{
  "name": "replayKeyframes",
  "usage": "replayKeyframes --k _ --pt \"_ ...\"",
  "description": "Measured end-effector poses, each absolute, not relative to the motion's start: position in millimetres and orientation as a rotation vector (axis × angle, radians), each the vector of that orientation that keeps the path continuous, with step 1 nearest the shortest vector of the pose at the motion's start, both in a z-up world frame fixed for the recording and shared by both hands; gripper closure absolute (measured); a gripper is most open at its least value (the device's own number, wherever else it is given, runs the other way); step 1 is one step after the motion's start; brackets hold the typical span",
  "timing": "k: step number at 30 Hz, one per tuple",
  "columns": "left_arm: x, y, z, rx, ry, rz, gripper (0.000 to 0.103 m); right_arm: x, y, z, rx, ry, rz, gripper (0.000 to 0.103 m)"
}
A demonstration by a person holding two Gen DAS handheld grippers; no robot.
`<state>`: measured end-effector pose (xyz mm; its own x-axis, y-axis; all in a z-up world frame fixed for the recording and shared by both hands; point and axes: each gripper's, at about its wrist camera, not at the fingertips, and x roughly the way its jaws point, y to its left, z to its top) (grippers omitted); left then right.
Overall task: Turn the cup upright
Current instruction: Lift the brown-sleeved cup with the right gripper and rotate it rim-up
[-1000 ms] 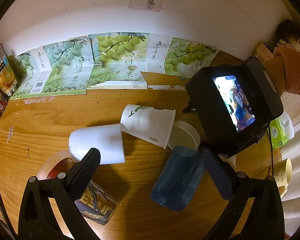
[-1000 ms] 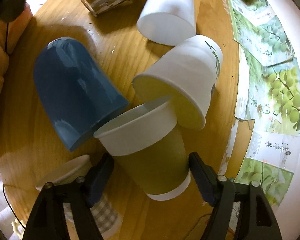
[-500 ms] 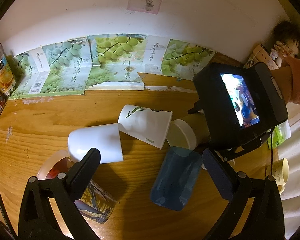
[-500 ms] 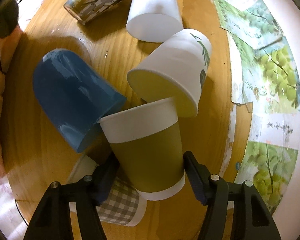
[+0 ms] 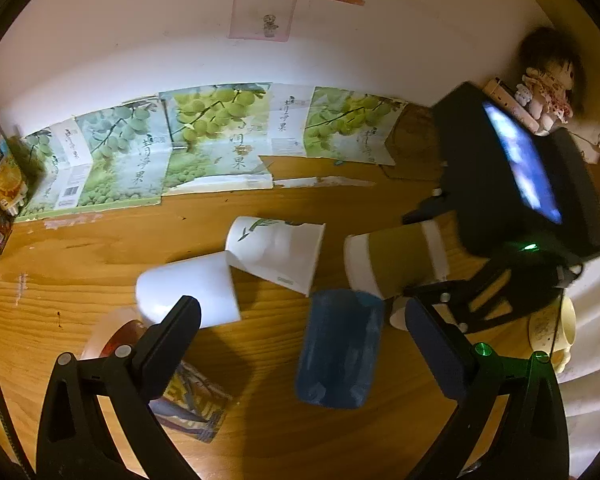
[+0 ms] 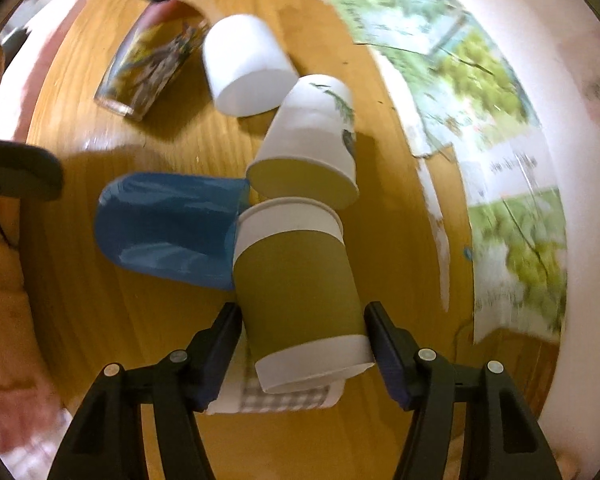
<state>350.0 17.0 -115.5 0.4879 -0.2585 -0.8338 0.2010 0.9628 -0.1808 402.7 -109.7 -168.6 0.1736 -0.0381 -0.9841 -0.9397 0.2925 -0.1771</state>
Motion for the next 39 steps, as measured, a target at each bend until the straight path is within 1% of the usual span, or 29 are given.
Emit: replayKeyframes --k 5,8,16,26,33,39 --pt "344 25 -111 -0.069 1.025 -0.272 0.001 388 -114 -150 -0.948 1.218 0.761 0.042" --pt "340 29 -108 -0.046 1.015 -0.255 0.001 378 -117 -142 -0.886 1.211 0.708 0.042" --pt "327 41 -99 -0.015 0.992 -0.218 0.001 349 -119 -126 -0.808 1.134 0.553 0.043" --pt "301 48 -94 0.021 0.978 -0.179 0.001 308 -125 -111 -0.688 0.993 0.416 0.043" --pt "281 52 -94 0.038 0.968 -0.152 0.001 275 -118 -108 -0.571 0.909 0.382 0.043" --pt "264 51 -99 0.043 0.988 -0.155 0.001 251 -109 -118 -0.48 0.896 0.381 0.043"
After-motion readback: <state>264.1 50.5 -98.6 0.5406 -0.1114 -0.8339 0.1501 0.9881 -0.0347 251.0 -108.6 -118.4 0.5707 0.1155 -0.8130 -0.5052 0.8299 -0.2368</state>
